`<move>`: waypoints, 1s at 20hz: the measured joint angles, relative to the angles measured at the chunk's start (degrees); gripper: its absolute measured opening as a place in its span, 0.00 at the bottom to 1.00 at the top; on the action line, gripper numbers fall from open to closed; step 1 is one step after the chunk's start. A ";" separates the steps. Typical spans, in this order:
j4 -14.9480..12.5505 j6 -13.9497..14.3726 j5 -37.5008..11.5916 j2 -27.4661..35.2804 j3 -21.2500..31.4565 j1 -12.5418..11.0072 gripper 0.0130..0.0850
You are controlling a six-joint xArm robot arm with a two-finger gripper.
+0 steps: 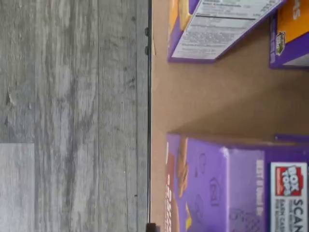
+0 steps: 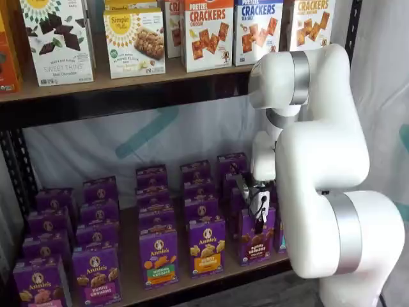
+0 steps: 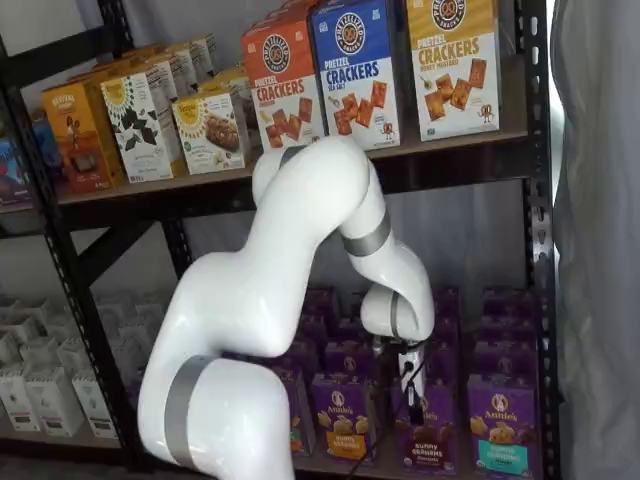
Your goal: Pick up the purple box with a brown patch in the center, on the bottom shelf, the fifth box from the left
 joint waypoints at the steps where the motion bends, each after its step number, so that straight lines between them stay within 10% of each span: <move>1: 0.00 0.01 -0.12 -0.02 0.07 0.01 0.67; 9: -0.15 0.14 -1.04 -0.12 0.66 0.03 0.39; 20: -1.36 1.29 -1.12 -0.10 0.84 0.04 0.28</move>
